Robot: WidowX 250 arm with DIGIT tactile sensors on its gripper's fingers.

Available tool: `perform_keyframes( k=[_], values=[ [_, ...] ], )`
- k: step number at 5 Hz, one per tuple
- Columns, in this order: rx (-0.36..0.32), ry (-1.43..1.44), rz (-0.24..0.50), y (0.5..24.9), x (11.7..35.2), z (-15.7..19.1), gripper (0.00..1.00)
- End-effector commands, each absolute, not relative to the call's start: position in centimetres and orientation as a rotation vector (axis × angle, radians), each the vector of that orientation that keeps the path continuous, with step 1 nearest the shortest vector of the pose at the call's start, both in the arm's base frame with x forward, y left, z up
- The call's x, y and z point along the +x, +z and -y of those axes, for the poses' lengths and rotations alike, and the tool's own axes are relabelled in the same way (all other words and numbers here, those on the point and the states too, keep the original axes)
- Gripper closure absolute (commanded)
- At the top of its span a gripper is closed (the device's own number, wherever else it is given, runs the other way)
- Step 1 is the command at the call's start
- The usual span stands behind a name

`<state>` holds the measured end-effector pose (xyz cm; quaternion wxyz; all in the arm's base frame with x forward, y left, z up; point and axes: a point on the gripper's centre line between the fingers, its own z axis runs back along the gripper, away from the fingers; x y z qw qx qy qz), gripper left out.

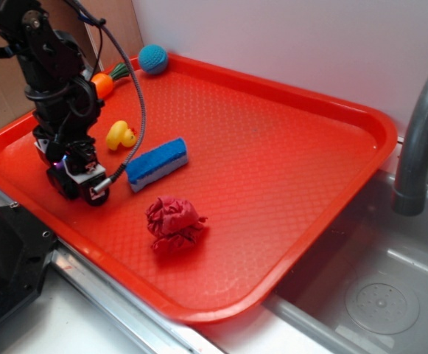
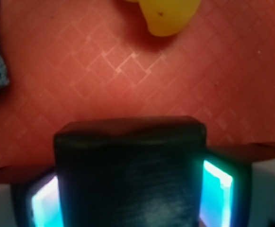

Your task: Grab the black box.

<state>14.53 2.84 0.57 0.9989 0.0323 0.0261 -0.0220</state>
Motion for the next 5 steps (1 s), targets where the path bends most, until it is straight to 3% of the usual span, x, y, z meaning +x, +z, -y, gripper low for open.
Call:
perform_keyframes(
  k=[1, 2, 3, 4, 5],
  values=[
    [0.147, 0.205, 0.115, 7.7, 15.5, -2.3, 1.0],
    [0.052, 0.239, 0.192, 12.9, 18.4, -2.4, 1.0],
    [0.023, 0.251, 0.199, 17.9, 20.3, -2.3, 1.0],
    [-0.006, 0.287, 0.174, 20.1, 21.7, -1.6, 1.0],
    [0.074, 0.332, 0.136, 18.5, 21.7, -1.0, 1.0]
  ],
)
